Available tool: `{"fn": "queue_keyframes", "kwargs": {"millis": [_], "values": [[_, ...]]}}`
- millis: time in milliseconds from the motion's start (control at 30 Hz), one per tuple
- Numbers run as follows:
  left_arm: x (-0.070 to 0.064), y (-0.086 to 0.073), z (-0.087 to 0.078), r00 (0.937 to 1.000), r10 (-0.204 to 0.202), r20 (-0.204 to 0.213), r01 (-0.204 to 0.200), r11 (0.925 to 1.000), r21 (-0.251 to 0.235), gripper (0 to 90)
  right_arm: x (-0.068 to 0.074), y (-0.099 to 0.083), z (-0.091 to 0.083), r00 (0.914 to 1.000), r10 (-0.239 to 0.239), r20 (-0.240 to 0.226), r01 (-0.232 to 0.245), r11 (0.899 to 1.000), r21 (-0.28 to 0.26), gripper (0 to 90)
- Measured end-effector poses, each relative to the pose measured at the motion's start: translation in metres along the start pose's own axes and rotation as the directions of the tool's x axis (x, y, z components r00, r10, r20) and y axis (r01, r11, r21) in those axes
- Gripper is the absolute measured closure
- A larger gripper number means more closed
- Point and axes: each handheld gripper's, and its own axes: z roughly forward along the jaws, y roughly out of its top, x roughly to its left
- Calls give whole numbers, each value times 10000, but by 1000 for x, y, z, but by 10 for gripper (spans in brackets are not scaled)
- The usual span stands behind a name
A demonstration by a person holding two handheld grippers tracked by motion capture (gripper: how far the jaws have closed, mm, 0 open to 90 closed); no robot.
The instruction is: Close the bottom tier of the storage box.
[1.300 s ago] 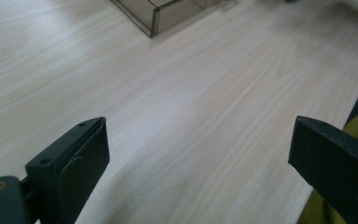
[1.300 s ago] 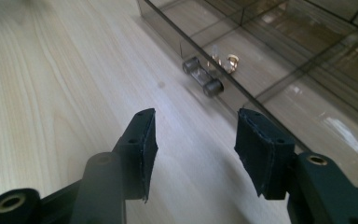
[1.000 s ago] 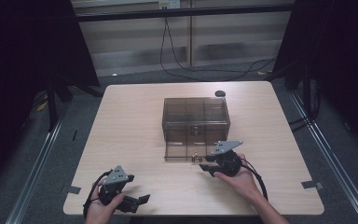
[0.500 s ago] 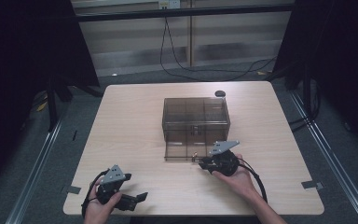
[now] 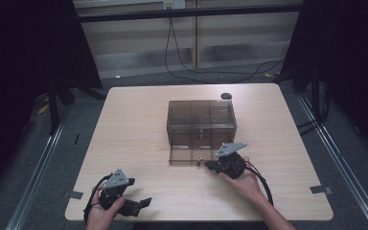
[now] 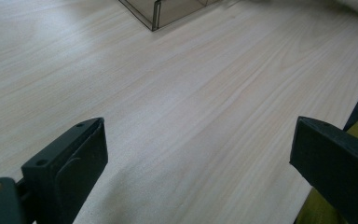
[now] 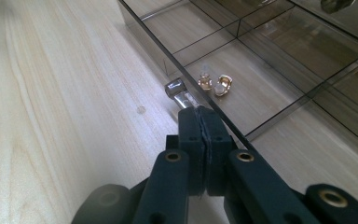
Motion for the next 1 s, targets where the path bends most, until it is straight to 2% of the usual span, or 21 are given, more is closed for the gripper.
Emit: {"fn": "queue_keyframes", "kwargs": {"millis": [200,500,700,900,1000], "values": [[0,0,-1,10000,38,18,-38,10000,-18,39,-3,0,0,9999,73,116,-73,10000,1,893],[3,0,-2,9999,-27,-168,25,9999,-119,41,-5,0,2,9997,44,237,-43,10000,-14,896],[1,0,0,10000,76,-38,-76,10000,-39,40,-8,1,2,9994,208,283,-205,9997,-100,897],[2,2,1,9999,141,-94,-141,9999,8,42,-11,12,4,9996,140,259,-133,9995,-278,894],[1,2,1,9998,165,-88,-165,9999,25,42,-10,12,5,9995,132,276,-126,9997,-201,894]]}}
